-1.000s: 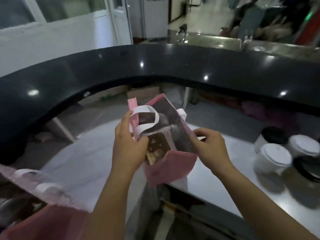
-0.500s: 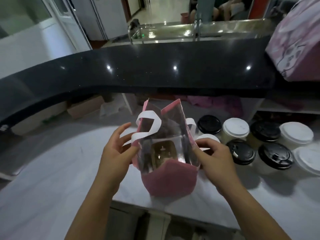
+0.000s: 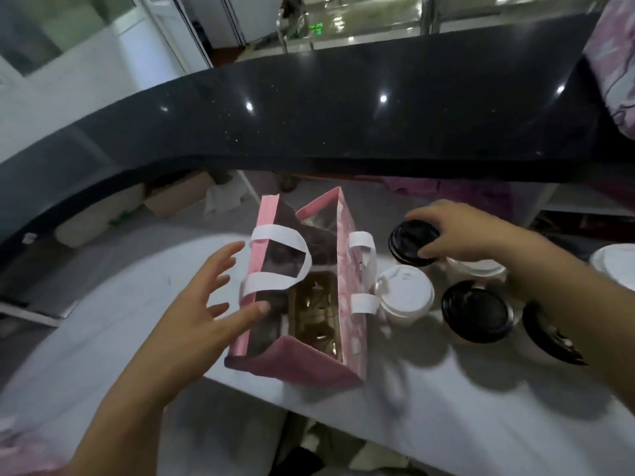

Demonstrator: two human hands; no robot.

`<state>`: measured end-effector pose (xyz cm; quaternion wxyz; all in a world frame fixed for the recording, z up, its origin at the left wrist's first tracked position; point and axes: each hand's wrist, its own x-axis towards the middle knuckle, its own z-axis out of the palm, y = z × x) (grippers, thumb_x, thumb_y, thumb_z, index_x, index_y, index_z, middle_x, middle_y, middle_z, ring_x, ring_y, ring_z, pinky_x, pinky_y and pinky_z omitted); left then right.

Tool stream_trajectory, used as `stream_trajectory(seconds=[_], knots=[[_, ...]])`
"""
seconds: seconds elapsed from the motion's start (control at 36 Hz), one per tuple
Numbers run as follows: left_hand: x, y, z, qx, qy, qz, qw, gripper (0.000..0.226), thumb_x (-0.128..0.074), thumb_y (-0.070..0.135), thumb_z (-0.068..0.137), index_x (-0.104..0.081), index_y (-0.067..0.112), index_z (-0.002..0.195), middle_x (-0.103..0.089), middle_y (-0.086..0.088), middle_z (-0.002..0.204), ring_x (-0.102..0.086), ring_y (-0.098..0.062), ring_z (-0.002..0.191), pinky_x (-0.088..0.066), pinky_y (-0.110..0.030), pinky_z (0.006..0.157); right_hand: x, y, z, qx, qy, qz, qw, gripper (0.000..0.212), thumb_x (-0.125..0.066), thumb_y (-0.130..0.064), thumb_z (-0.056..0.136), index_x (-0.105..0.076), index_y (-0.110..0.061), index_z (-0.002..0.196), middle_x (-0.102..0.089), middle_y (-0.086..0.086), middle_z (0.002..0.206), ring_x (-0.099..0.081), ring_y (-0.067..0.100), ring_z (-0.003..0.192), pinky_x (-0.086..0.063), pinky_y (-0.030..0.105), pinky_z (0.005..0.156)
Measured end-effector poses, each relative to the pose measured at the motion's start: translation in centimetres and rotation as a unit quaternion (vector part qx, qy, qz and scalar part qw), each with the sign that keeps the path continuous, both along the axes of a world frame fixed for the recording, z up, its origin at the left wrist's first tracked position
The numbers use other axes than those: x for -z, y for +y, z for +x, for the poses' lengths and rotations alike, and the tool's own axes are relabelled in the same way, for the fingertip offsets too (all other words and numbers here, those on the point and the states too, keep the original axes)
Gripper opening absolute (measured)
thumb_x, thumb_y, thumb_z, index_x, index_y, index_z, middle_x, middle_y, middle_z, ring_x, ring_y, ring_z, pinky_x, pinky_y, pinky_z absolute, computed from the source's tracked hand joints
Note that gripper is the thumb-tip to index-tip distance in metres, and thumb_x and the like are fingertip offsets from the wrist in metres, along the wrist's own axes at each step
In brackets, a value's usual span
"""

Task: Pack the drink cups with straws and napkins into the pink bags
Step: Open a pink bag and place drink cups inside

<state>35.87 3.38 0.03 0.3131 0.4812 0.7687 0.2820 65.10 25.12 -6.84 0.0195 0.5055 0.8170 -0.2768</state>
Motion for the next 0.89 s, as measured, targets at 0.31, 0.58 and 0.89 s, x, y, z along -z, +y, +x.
stream_trajectory(seconds=[0.31, 0.58, 0.89], knots=[[0.3, 6.1, -2.5, 0.054, 0.089, 0.027, 0.994, 0.071, -0.072, 0.06, 0.08, -0.03, 0.066, 0.137, -0.035, 0.015, 0.158, -0.046, -0.016, 0.134, -0.051, -0.047, 0.097, 2.1, 1.1, -6.7, 0.04, -0.221, 0.018, 0.974, 0.076, -0.071, -0.064, 0.066, -0.051, -0.035, 0.133, -0.057, 0.001, 0.13, -0.057, 0.033, 0.113, -0.041, 0.047, 0.091], [2.7, 9.9, -3.2, 0.166, 0.064, 0.043, 0.983, 0.086, -0.08, 0.029, 0.081, -0.029, 0.053, 0.146, -0.023, 0.016, 0.16, -0.042, -0.026, 0.137, -0.054, -0.038, 0.094, -1.7, -0.2, -8.5, 0.131, -0.174, 0.064, 0.974, 0.072, -0.074, -0.049, 0.07, -0.05, -0.035, 0.136, -0.053, 0.007, 0.129, -0.055, 0.039, 0.115, -0.049, 0.041, 0.088], [3.8, 8.8, -9.4, 0.149, -0.348, 0.108, 0.919, 0.057, -0.086, 0.033, 0.076, -0.06, 0.058, 0.12, -0.062, 0.037, 0.117, -0.065, 0.001, 0.107, -0.06, -0.019, 0.068, -16.0, -9.1, -10.9, 0.133, -0.029, 0.24, 0.961, 0.077, -0.071, -0.05, 0.062, -0.048, -0.042, 0.135, -0.051, -0.006, 0.137, -0.057, 0.024, 0.115, -0.046, 0.039, 0.093]])
